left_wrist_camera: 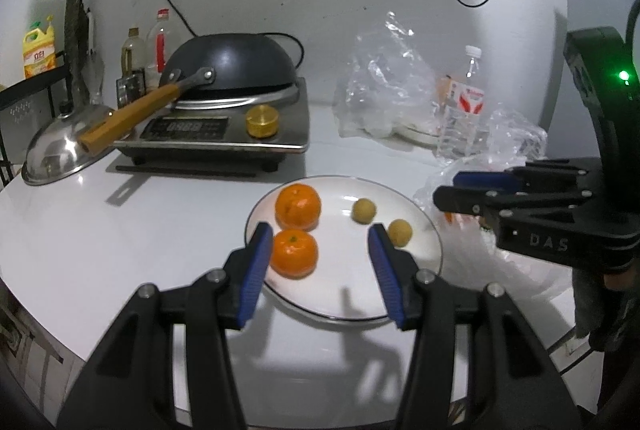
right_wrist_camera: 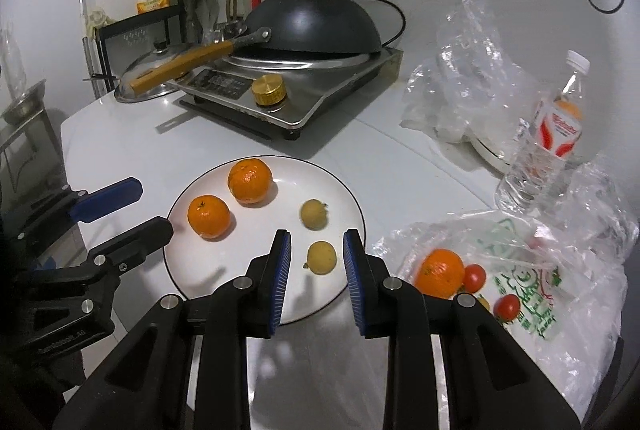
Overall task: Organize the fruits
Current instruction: 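Move both grippers back over the plastic bag of fruit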
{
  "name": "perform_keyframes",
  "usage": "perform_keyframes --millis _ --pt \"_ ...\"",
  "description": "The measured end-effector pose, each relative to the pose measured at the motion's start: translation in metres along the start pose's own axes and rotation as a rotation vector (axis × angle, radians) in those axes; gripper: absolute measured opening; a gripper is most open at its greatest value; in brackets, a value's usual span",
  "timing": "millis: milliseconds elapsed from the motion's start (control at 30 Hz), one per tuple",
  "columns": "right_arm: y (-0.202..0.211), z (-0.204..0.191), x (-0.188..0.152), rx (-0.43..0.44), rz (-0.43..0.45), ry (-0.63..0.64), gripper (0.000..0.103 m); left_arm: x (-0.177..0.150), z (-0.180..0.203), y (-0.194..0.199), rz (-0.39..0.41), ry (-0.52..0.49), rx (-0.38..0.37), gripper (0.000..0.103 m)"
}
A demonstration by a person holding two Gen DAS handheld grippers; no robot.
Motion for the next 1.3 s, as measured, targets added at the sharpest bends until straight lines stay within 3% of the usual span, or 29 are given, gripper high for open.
perform_keyframes --millis 400,1300 --pt "0.032 0.013 -0.012 -0.015 0.041 -0.029 0.029 0.001 0.027 0.01 -0.002 -0.025 -0.025 0.051" --pt "0.109 0.082 -0.062 -0.131 0.082 -0.149 0.029 0.011 0.115 0.029 -0.001 -0.15 -0.126 0.051"
Point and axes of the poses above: each gripper's, at about its wrist camera, not at the fingertips, and y roughly against the way its jaws point, z to its right, x to its top, the point moved 2 cm from there along -y, roughly the way its jaws point
